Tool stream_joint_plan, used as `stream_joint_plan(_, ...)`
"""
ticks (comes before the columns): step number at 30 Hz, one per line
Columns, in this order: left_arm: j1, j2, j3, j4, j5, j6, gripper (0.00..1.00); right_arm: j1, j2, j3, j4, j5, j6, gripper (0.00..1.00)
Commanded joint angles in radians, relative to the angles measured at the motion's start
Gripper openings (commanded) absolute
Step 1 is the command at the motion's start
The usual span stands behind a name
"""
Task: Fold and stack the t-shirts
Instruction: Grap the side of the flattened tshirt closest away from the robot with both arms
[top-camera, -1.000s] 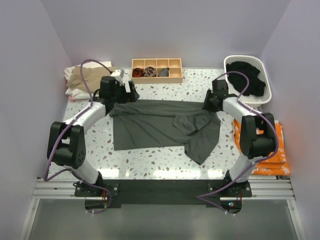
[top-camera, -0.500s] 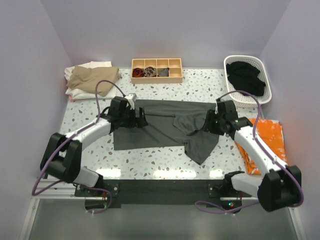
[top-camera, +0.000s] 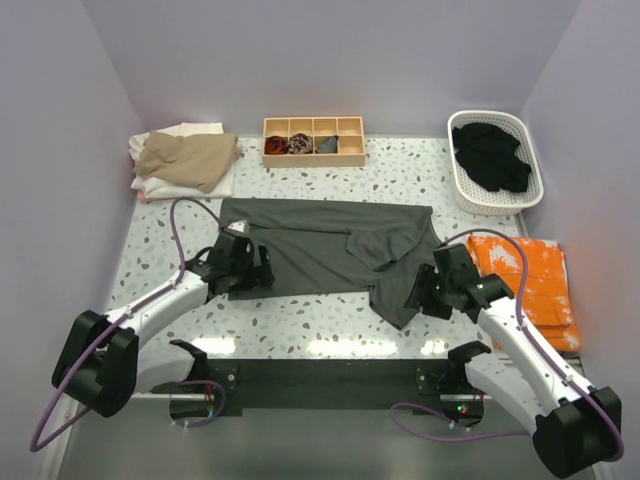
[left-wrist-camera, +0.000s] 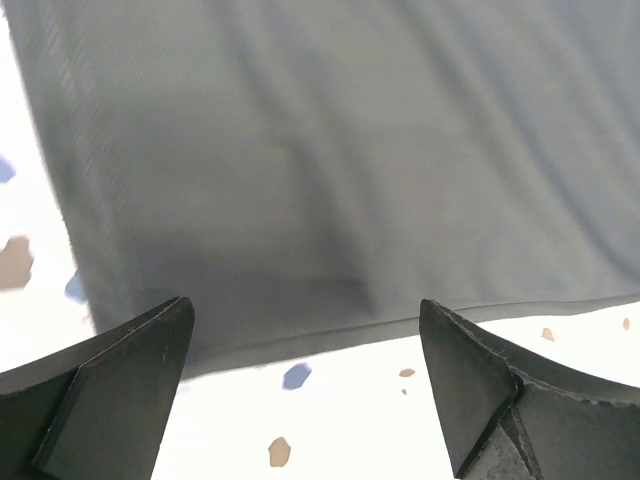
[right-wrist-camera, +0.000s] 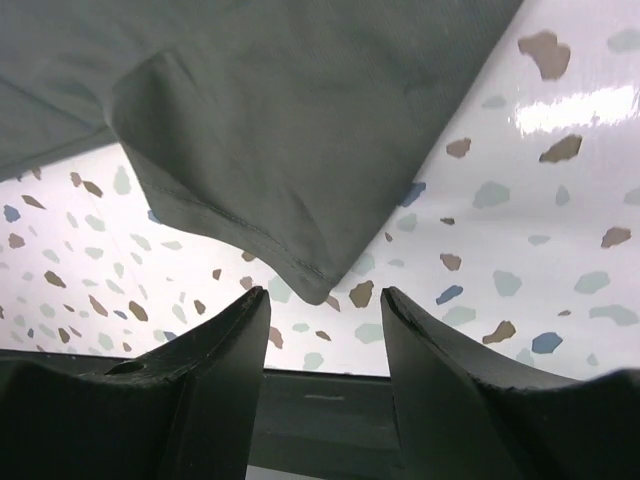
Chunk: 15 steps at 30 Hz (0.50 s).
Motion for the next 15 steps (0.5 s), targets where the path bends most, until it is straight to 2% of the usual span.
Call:
stream_joint_plan(1,-0.021,-0.051,-0.047,-0.04,-0.092,-0.095,1.0,0.017,-0.044,-0.054,-0.045,-0.02,0.075,0.52)
stream_joint_plan(9,-0.03,-0.089,-0.098,-0.053,-0.151,-0.13,1.0,0.022,-0.047,-0.111,-0.002,-0.044,0.089,0.53)
stream_joint_plan(15,-0.053,-0.153,-0.069,-0.129,-0.159,-0.148,1.0,0.023,-0.021,-0.126,0.021,-0.05,0.083,0.53)
